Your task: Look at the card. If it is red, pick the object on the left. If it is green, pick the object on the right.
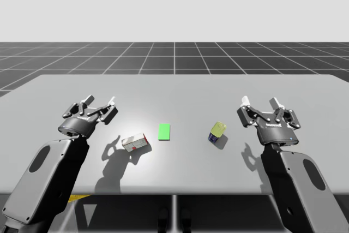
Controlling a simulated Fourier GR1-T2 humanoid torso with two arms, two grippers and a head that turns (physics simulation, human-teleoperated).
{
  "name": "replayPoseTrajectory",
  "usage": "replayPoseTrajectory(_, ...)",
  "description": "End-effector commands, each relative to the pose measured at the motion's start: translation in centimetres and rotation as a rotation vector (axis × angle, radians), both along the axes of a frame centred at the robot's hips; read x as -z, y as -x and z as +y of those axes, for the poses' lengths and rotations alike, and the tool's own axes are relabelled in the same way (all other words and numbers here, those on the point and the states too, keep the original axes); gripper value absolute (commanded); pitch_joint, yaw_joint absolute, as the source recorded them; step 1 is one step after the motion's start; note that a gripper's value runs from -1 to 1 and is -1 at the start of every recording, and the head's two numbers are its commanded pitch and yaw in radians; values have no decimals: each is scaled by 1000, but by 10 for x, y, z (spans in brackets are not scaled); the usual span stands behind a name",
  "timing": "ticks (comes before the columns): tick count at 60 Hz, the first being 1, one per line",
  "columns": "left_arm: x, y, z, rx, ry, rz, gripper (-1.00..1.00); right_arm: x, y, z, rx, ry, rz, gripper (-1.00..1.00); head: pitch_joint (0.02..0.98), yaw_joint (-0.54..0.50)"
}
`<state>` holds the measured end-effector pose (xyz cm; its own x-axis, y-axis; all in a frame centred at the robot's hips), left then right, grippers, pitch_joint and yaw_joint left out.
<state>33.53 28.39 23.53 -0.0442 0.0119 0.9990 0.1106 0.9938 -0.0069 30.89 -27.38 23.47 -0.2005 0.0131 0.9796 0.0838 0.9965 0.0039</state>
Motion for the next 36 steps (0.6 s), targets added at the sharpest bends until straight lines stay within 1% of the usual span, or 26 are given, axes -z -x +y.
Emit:
replayPoseTrajectory(1, 0, 0, 0, 2, -5, 0, -1000, 0, 0, 0, 1, 3, 1, -1000, 712, 22)
replayPoseTrajectory(8, 0, -1, -1, 5, -8, 0, -1000, -1, 0, 0, 3, 5, 0, -1000, 778, 41)
replayPoseTrajectory(16, 0, -1, -2, 8, -10, -1, -1000, 0, 0, 1, 6, 10, 0, -1000, 832, 60)
replayPoseTrajectory(24, 0, -1, -3, 11, -11, 0, -1000, 0, 0, 2, 6, 15, 1, -1000, 848, 64)
replayPoseTrajectory(36, 0, 1, -5, 11, -11, 0, -1000, 0, 1, 2, 5, 22, 1, -1000, 846, 63)
